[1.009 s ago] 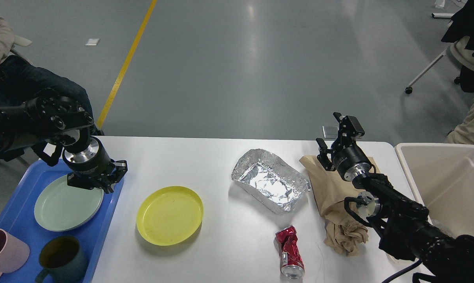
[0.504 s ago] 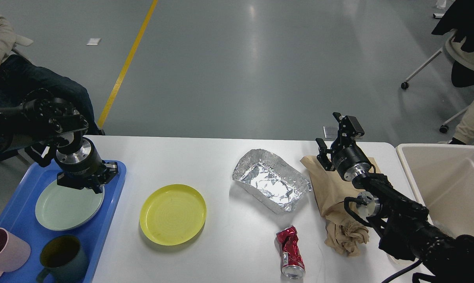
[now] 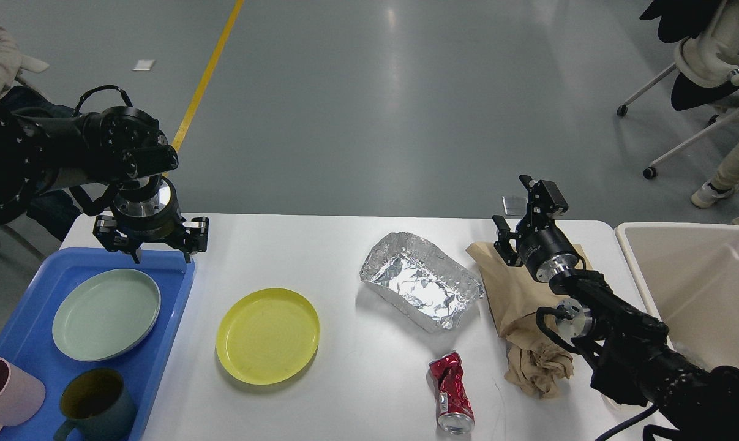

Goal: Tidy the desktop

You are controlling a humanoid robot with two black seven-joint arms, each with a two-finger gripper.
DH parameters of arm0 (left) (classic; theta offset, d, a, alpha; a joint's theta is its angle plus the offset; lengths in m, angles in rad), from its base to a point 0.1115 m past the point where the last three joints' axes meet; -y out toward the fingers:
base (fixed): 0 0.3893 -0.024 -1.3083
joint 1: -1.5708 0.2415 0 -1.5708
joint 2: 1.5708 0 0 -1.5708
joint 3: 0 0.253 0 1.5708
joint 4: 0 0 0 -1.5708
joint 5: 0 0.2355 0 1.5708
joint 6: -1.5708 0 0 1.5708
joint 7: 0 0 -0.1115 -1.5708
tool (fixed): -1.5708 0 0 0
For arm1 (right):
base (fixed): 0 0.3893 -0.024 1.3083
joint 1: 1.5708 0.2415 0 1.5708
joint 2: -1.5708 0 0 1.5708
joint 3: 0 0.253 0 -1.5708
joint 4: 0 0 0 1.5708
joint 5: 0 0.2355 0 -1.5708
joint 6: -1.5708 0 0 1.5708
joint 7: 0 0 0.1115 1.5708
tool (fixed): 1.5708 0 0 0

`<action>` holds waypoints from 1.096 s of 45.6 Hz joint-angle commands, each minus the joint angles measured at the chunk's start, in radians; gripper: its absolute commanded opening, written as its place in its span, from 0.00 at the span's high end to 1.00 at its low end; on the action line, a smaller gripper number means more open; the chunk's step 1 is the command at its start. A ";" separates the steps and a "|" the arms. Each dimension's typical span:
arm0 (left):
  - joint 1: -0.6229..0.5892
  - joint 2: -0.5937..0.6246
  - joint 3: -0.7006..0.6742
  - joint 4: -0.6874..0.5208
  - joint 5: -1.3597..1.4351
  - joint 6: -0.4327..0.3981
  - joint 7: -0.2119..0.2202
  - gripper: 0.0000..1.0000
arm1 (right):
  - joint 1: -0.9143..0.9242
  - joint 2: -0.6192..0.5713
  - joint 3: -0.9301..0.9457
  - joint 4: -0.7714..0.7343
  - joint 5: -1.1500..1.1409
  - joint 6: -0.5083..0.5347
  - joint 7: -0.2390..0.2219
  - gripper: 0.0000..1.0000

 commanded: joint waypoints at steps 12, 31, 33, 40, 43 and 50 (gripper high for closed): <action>-0.096 -0.024 0.036 -0.145 0.000 0.030 -0.075 0.05 | 0.000 0.000 0.000 0.000 0.000 0.000 0.000 0.00; 0.245 -0.085 0.012 0.028 0.003 0.300 -0.187 0.05 | 0.000 0.000 0.000 0.000 0.000 0.000 0.001 0.00; 0.272 -0.097 0.004 0.054 0.003 0.304 -0.186 0.05 | 0.000 0.000 0.000 -0.001 0.000 0.000 0.000 0.00; 0.367 -0.116 -0.024 0.131 0.005 0.306 -0.184 0.05 | 0.000 0.000 0.000 0.000 0.000 0.000 0.000 0.00; 0.422 -0.119 -0.037 0.174 0.005 0.304 -0.181 0.05 | 0.000 0.000 0.000 0.000 0.000 0.000 0.000 0.00; 0.467 -0.131 -0.042 0.205 0.005 0.304 -0.181 0.05 | 0.000 0.000 0.000 0.000 0.000 0.000 0.000 0.00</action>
